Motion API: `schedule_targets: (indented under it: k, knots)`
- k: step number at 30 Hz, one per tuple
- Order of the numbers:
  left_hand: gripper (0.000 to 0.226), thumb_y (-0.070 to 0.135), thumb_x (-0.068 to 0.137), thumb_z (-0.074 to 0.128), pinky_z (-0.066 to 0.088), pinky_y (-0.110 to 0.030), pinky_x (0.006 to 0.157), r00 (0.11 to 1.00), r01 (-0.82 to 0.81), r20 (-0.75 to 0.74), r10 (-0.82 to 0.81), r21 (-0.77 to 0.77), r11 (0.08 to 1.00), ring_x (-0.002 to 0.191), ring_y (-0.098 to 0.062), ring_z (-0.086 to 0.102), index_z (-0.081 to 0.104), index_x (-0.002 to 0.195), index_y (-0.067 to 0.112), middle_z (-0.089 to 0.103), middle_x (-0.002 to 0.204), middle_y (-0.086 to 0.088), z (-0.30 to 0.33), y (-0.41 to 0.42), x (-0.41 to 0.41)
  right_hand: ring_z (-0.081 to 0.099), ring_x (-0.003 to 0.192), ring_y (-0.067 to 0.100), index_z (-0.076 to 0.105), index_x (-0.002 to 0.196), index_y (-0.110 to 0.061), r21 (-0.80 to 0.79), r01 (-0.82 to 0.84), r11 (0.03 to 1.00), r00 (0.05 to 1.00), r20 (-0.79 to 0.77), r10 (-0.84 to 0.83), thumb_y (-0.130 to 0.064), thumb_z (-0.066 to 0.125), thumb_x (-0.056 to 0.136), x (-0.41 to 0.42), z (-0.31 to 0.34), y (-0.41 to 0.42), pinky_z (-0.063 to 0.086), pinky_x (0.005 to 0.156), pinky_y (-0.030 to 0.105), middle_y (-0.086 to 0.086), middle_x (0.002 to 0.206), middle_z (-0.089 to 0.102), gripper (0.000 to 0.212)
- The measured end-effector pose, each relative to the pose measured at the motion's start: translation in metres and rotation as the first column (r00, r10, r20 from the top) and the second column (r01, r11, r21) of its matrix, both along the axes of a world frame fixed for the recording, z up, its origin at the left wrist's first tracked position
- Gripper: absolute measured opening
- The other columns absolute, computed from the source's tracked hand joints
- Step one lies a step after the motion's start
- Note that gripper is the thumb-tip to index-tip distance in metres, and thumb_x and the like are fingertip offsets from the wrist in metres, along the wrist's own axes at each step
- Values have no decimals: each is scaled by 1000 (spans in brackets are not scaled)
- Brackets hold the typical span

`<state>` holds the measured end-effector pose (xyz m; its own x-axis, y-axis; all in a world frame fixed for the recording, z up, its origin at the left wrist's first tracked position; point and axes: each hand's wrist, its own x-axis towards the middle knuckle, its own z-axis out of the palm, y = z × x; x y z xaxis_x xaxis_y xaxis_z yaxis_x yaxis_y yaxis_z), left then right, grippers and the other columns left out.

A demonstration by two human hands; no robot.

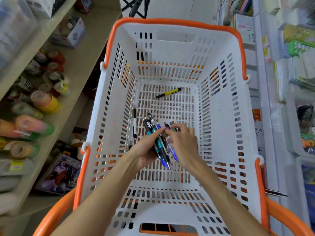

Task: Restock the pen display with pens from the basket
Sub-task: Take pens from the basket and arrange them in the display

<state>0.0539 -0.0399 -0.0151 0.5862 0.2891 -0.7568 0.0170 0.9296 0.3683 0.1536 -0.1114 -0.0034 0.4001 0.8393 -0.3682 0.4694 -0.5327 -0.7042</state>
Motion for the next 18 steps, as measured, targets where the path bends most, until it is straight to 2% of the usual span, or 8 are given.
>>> schedule_targets:
  k: [2, 4, 6, 10, 12, 15, 16, 18]
  knots:
    - [35, 25, 90, 62, 59, -32, 70, 1000, 12, -13, -11, 62, 998, 77, -15, 69, 60, 117, 2, 72, 92, -7, -3, 3, -2, 37, 97, 0, 68, 91, -26, 128, 214, 968, 977, -53, -209, -39, 38, 94, 10, 6, 3, 30, 87, 23, -13, 102, 51, 33]
    - [29, 27, 87, 63, 54, -25, 67, 983, 181, -62, -173, 193, 964, 67, -8, 62, 60, 108, 6, 67, 80, 0, 0, 5, -5, 47, 91, -1, 65, 94, -28, 202, 284, 937, 957, -112, -266, -44, 46, 95, 17, 13, 2, 37, 80, 20, -15, 97, 54, 25]
    - [17, 26, 89, 63, 50, -22, 64, 916, 400, -126, -380, 285, 871, 61, -5, 56, 60, 98, 12, 62, 73, 4, 3, 2, -6, 54, 90, 5, 65, 97, -32, 203, 254, 946, 956, -199, -214, -45, 55, 91, 19, 16, 1, 44, 77, 21, -8, 99, 62, 17]
    - [7, 19, 91, 62, 50, -19, 62, 780, 623, -126, -613, 245, 743, 60, -4, 55, 61, 96, 13, 61, 70, 7, 11, 0, -8, 54, 82, 13, 70, 99, -36, 123, 160, 979, 974, -178, -137, -49, 65, 82, 20, 14, 2, 45, 76, 27, 5, 92, 60, 23]
    - [9, 19, 92, 61, 50, -18, 61, 734, 675, -121, -668, 236, 699, 59, -4, 54, 61, 98, 12, 60, 70, 7, 12, 2, -10, 49, 72, 14, 70, 93, -35, 99, 140, 985, 980, -157, -124, -49, 68, 79, 25, 12, 1, 44, 70, 29, 9, 84, 56, 20]
    - [6, 18, 92, 60, 50, -17, 60, 705, 701, -109, -701, 252, 667, 60, -5, 53, 62, 95, 13, 60, 70, 6, 15, 4, -12, 40, 58, 4, 70, 84, -28, 124, 147, 981, 973, -197, -121, -40, 70, 82, 30, 12, 0, 38, 58, 17, -3, 65, 48, 13]
    - [5, 18, 92, 61, 49, -17, 60, 711, 694, -102, -696, 260, 671, 59, -5, 53, 63, 92, 14, 60, 69, 7, 15, 5, -11, 42, 56, 3, 69, 83, -25, 150, 196, 969, 957, -243, -156, -37, 69, 84, 30, 13, 1, 38, 57, 13, -5, 62, 47, 12]
    - [5, 17, 91, 61, 50, -17, 59, 746, 656, -72, -662, 255, 711, 59, -6, 53, 63, 89, 12, 59, 69, 6, 15, 7, -10, 54, 63, 2, 65, 85, -19, 230, 313, 921, 918, -322, -231, -31, 64, 89, 29, 14, 1, 42, 62, 9, -4, 69, 58, 13]
